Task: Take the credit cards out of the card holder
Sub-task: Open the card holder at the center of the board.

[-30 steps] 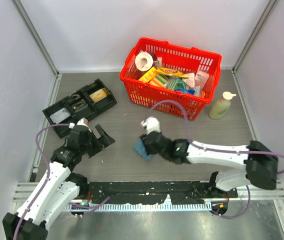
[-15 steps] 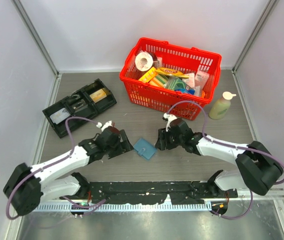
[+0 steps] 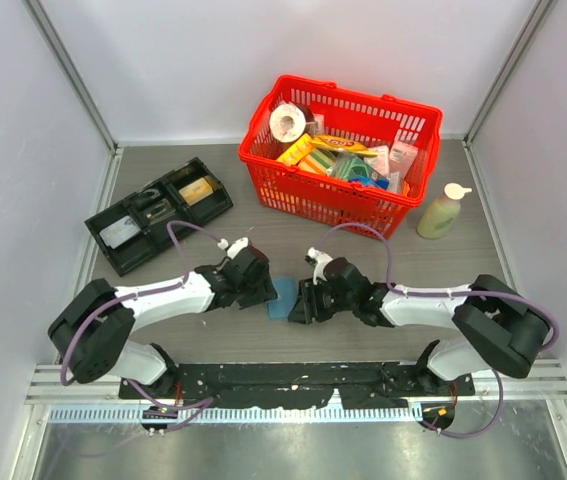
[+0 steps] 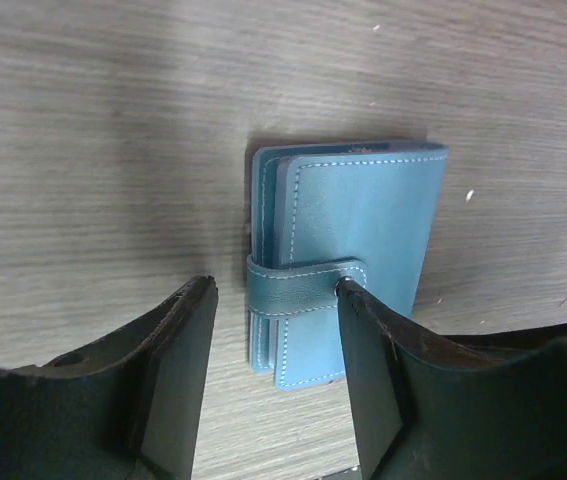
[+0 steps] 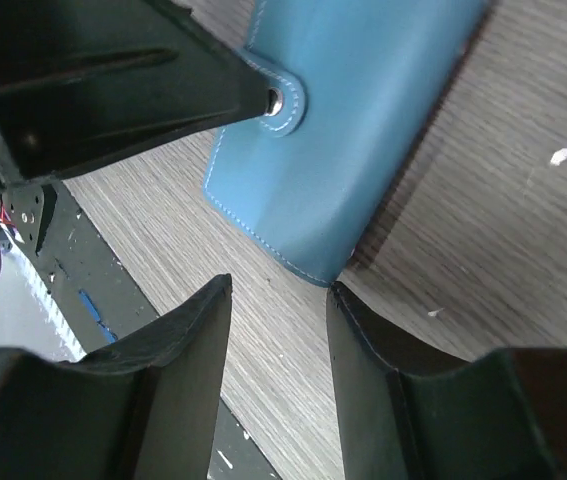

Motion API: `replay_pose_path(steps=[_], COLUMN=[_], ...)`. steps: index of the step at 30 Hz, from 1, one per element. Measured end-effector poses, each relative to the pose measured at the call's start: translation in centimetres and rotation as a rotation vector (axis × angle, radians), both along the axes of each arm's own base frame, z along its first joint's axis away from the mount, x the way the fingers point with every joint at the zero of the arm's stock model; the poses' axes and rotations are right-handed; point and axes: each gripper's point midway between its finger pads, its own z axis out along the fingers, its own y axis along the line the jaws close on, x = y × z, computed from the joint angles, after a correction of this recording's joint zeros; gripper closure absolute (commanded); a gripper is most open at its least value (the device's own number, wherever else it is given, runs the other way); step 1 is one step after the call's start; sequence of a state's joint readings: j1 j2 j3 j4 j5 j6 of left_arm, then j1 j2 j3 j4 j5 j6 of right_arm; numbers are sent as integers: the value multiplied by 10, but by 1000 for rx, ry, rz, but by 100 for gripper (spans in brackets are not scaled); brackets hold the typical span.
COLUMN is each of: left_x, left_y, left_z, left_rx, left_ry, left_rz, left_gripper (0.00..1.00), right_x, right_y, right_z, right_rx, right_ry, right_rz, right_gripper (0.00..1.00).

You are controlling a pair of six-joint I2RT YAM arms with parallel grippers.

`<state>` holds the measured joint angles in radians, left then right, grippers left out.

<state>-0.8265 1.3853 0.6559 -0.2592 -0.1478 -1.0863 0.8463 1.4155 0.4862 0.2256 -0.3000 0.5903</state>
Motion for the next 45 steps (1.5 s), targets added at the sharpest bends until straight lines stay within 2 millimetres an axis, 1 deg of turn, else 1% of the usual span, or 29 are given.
replay_pose_path(steps=[2,6,9,12,14,17,20,23,28,31,34,36,37,39,45], left_x=[5,11,12,10,5,-2,-8,-13,-23,-24,-27,-26,-25,-25,-29], left_y=[-5,-7,-6,-6,-5,-3,-3,-6,-17,-22,-22,-22,-24,-23,-14], left_z=[1,5,8,11,11,9,8,6,2,0,-5,-4,-2,1,2], left_rx=[6,8,6,-14,-28,-47,-59,-69,-82,-91,-97,-106,-122,-140,-203], left_ry=[-4,-30,-41,-46,-43,-36,-29,-20,-8,-6,3,1,-8,-18,-38], left_rz=[-5,-7,-6,-7,-11,-7,-9,-14,-40,-43,-32,-24,-17,-7,51], left_gripper=[40,35,31,31,31,32,36,37,46,62,82,92,96,100,100], right_x=[-3,15,24,25,26,26,30,31,33,34,34,34,34,34,34], right_y=[3,-19,-26,-24,-23,-19,-14,-11,-9,-8,-8,-7,-7,-7,-3], right_z=[1,-2,1,2,1,-6,-5,-5,-5,-5,-5,-4,-4,-4,-4], right_rx=[14,12,21,29,27,17,27,35,45,50,54,58,60,66,85], right_ry=[2,9,-1,-6,-2,18,21,21,21,21,27,30,31,31,39], right_rz=[-19,-176,-239,-242,-238,-230,-229,-229,-231,-234,-240,-244,-245,-248,-245], right_gripper=[52,52,51,51,51,51,51,51,51,50,50,48,48,48,48])
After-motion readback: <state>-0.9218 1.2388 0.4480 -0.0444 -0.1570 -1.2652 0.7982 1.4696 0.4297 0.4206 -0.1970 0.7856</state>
